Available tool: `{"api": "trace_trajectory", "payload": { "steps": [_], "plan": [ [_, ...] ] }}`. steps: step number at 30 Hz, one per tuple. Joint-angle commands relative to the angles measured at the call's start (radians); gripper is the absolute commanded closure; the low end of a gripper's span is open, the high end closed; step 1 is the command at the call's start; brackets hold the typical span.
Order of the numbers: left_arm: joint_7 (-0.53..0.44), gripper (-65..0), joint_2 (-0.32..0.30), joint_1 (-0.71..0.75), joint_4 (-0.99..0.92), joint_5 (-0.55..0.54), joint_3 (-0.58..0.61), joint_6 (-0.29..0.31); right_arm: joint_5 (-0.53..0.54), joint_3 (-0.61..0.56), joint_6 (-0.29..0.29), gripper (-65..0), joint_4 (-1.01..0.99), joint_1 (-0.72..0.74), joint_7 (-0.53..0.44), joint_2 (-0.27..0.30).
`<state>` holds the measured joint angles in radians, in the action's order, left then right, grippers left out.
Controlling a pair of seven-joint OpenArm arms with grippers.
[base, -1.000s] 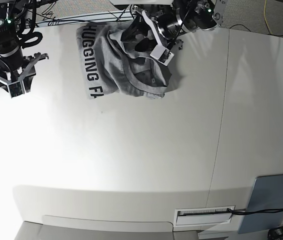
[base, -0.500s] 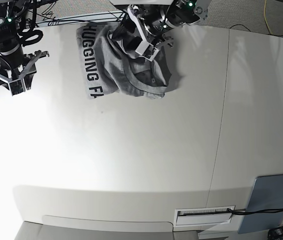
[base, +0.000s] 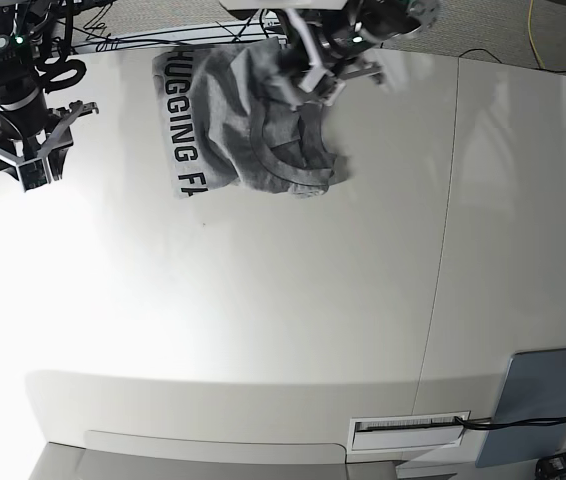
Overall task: Fold the T-shirt properly
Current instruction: 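Grasp the bunched shirt edge with left gripper and lift it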
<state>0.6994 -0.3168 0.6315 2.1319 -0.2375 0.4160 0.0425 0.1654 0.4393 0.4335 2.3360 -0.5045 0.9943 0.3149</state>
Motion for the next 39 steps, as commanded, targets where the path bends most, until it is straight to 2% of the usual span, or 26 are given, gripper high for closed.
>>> {"api": "trace_trajectory", "payload": {
  "steps": [1, 4, 7, 9, 12, 15, 18, 21, 27, 30, 32, 37, 39],
  "plan": [
    [0.039, 0.0, -0.032, 0.039, 0.012, 0.055, 0.006, 0.032, 0.000, 0.007, -0.008, -23.1, 0.013, 0.001, -0.020, 0.012],
    [0.032, 0.0, -0.080, 0.063, 0.012, 0.158, 0.006, -0.030, 0.042, 0.007, -0.008, -23.1, 0.013, 0.001, -0.023, 0.012],
    [-0.003, -1.4, -0.112, 0.064, 0.012, 0.218, 0.006, -0.088, 0.113, 0.007, -0.007, -23.1, 0.013, 0.001, -0.023, 0.012],
    [-0.044, -9.6, -0.119, 0.064, 0.012, 0.234, 0.006, -0.103, 0.154, 0.007, -0.004, -23.1, 0.013, 0.003, -0.021, 0.012],
    [-0.091, -21.7, -0.115, 0.062, 0.013, 0.259, 0.006, -0.095, 0.195, 0.007, 0.008, -23.1, 0.013, 0.003, -0.021, 0.012],
    [-0.087, -29.1, -0.116, 0.047, 0.026, 0.261, 0.006, -0.050, 0.213, 0.007, 0.023, -23.1, 0.013, 0.003, -0.021, 0.012],
    [-0.089, -29.5, -0.116, 0.044, 0.068, 0.261, 0.006, 0.009, 0.214, 0.007, 0.023, -23.1, 0.013, 0.003, -0.021, 0.012],
    [-0.109, -29.5, -0.116, 0.044, 0.130, 0.262, 0.006, 0.011, 0.235, 0.007, 0.023, -23.1, 0.013, 0.003, -0.021, 0.012],
    [-0.138, -29.5, -0.115, 0.008, 0.191, 0.260, 0.006, -0.005, 0.247, 0.006, 0.023, -23.1, 0.013, 0.003, -0.018, 0.012],
    [-0.139, -29.5, -0.115, -0.023, 0.190, 0.261, 0.006, -0.060, 0.246, 0.007, 0.023, -23.1, 0.013, 0.003, -0.018, 0.012],
    [-0.140, -29.5, -0.109, -0.040, 0.189, 0.261, 0.006, -0.061, 0.246, 0.007, 0.023, -23.1, 0.013, 0.003, -0.015, 0.012],
    [-0.151, -29.4, -0.061, -0.068, 0.181, 0.262, 0.006, -0.062, 0.247, 0.006, 0.023, -23.1, 0.013, 0.003, -0.015, 0.012],
    [-0.151, -29.4, -0.032, -0.095, 0.156, 0.278, 0.006, -0.085, 0.247, 0.006, 0.023, -23.1, 0.013, 0.003, -0.014, 0.012]
  ]
}}
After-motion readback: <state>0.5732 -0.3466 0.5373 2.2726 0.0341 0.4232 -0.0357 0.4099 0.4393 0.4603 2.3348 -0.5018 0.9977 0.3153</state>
